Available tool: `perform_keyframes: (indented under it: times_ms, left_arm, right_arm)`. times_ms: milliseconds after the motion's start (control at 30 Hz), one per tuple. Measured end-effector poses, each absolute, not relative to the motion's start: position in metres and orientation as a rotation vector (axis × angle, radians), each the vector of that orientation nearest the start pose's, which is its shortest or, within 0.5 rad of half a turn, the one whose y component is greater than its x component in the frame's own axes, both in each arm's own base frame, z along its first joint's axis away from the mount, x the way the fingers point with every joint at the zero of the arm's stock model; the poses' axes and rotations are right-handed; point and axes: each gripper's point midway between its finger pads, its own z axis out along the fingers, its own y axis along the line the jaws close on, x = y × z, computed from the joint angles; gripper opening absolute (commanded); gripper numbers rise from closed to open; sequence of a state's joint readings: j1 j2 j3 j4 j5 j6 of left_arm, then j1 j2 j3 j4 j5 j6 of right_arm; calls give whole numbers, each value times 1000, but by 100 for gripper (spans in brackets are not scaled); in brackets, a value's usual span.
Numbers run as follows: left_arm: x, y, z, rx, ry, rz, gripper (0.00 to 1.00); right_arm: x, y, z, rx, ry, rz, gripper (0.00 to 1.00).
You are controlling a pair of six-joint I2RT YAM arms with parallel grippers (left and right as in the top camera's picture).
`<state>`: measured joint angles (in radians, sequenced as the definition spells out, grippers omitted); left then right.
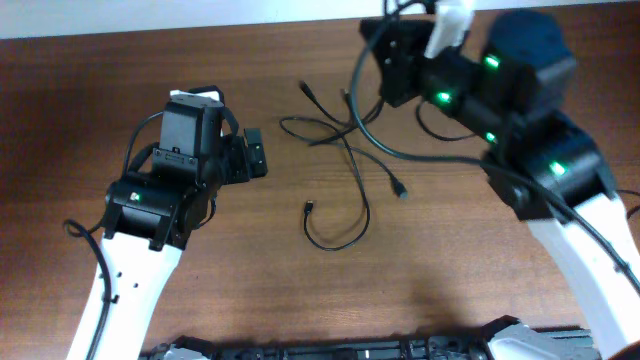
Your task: Untangle cables
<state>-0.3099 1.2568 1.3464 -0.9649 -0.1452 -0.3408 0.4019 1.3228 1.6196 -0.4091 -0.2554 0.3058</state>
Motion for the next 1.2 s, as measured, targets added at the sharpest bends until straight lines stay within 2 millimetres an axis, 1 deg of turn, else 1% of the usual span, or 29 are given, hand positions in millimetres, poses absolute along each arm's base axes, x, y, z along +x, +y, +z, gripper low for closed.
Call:
perform_keyframes:
  times_ms: [100, 167, 233, 333, 367, 533, 600, 733, 933, 1067, 1133, 1200]
  left_arm:
    - [325, -78, 259, -102, 2434, -115, 99]
    - [325, -78, 259, -102, 2435, -115, 99]
    - [325, -78, 259, -102, 2434, -115, 99]
    - [325, -78, 259, -102, 2435, -115, 99]
    - [325, -78, 259, -102, 2435, -115, 99]
    - [325, -78, 259, -102, 2435, -114, 99]
    - [325, -78, 259, -102, 2435, -114, 99]
    - [325, -78, 259, -102, 2434, -115, 99]
    - [325, -78, 259, -102, 2434, -115, 99]
    - [325, -78, 259, -102, 2435, -115, 99]
    - [325, -78, 259, -102, 2435, -114, 99]
    - [325, -78, 259, -102, 2435, -114, 99]
  right_arm:
    - [356, 173, 493, -218, 1641, 595, 4]
    - [358, 155, 505, -150, 1600, 502, 4]
    - [362, 133, 520, -58, 1538, 408, 4]
    - [360, 107, 546, 40, 1433, 295, 4]
    - [356, 92, 559, 87, 1382, 232, 4]
    - [338, 52, 589, 226, 1256, 77, 4]
    - [329, 40, 602, 280, 1201, 54, 4]
    - [308, 24, 631, 358, 1064, 66, 4]
    - [289, 16, 659, 433, 903, 186, 4]
    - [280, 19, 672, 459, 815, 348, 4]
    - [274, 25, 683, 445, 756, 452, 4]
    - [266, 25, 693, 444, 690, 505, 4]
